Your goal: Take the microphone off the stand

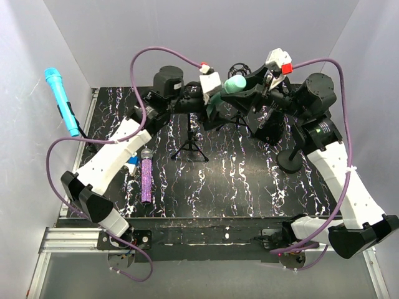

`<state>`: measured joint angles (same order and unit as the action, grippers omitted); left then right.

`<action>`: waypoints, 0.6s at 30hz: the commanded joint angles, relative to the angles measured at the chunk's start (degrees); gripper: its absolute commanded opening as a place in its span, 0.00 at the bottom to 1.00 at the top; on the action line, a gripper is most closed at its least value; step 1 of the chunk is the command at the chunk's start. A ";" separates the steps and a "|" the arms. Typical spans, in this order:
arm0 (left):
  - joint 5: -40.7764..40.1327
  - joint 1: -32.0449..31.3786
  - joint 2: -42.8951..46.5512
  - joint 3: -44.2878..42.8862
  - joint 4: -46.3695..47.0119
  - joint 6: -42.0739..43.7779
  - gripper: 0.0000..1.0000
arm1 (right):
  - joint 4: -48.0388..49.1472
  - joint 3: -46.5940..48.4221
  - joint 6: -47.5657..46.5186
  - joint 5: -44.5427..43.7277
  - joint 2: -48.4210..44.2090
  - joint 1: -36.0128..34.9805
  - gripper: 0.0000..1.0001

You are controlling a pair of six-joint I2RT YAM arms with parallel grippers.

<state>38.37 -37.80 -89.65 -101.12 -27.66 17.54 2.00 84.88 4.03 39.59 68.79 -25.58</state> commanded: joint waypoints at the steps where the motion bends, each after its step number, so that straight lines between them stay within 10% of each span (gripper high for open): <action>1: 0.22 -2.19 1.23 -4.35 5.68 -2.69 0.67 | 6.00 1.34 0.98 1.63 -0.50 -0.17 0.01; 8: -2.24 -2.36 2.28 -3.91 7.09 -2.95 0.66 | 5.03 0.46 0.80 1.19 -0.86 -0.17 0.01; 18: -3.39 -2.36 4.39 -1.71 3.49 0.83 0.30 | 5.03 2.13 1.51 1.45 0.90 -0.17 0.01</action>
<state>35.86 -40.14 -88.75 -103.13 -22.65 17.08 3.60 84.86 5.37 40.99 69.01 -25.69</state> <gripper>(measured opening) 0.397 0.558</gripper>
